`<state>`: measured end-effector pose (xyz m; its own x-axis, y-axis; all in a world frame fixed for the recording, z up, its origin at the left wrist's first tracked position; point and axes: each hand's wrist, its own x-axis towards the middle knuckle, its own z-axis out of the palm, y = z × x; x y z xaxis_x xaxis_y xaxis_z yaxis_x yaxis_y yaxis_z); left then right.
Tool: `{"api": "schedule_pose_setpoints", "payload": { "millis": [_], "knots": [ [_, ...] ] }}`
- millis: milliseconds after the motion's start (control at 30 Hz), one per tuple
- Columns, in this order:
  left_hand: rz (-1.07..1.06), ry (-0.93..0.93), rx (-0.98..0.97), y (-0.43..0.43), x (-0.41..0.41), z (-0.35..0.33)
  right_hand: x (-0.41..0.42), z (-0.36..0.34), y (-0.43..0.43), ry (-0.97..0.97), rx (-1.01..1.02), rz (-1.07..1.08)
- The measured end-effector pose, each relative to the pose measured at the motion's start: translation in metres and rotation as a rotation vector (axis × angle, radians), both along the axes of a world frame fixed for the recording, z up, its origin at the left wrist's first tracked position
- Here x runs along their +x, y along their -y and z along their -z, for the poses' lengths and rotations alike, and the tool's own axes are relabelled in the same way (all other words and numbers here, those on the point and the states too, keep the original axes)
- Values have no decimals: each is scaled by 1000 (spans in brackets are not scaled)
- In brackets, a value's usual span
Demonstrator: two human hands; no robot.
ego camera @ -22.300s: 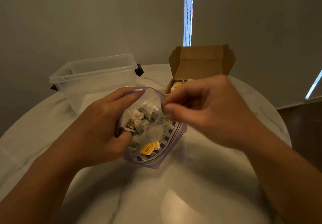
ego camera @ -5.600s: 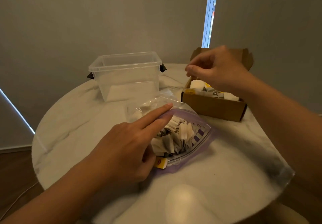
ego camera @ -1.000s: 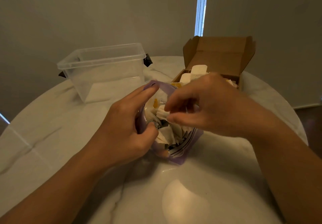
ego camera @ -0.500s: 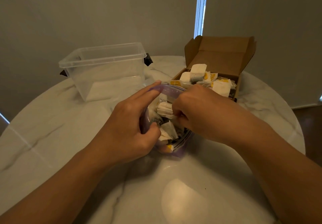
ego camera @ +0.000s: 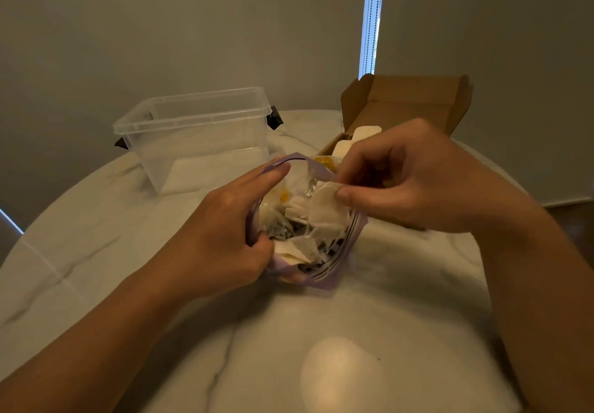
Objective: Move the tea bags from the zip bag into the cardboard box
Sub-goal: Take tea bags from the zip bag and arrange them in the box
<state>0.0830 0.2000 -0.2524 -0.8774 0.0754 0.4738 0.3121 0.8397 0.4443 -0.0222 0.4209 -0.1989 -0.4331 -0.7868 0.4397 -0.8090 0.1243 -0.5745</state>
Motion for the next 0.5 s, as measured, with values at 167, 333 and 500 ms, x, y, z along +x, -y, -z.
{"api": "schedule_pose_setpoints", "payload": {
  "millis": [167, 333, 500],
  "knots": [
    [-28, -1, -64, 19, 5, -3, -26, -4, -16, 190, -196, -19],
    [-59, 32, -79, 37, 16, -6, -60, -9, -24, 238, -293, 112],
    [-127, 43, -124, 65, 41, -10, -82, -4, -16, 212, -271, 275]
  ]
}}
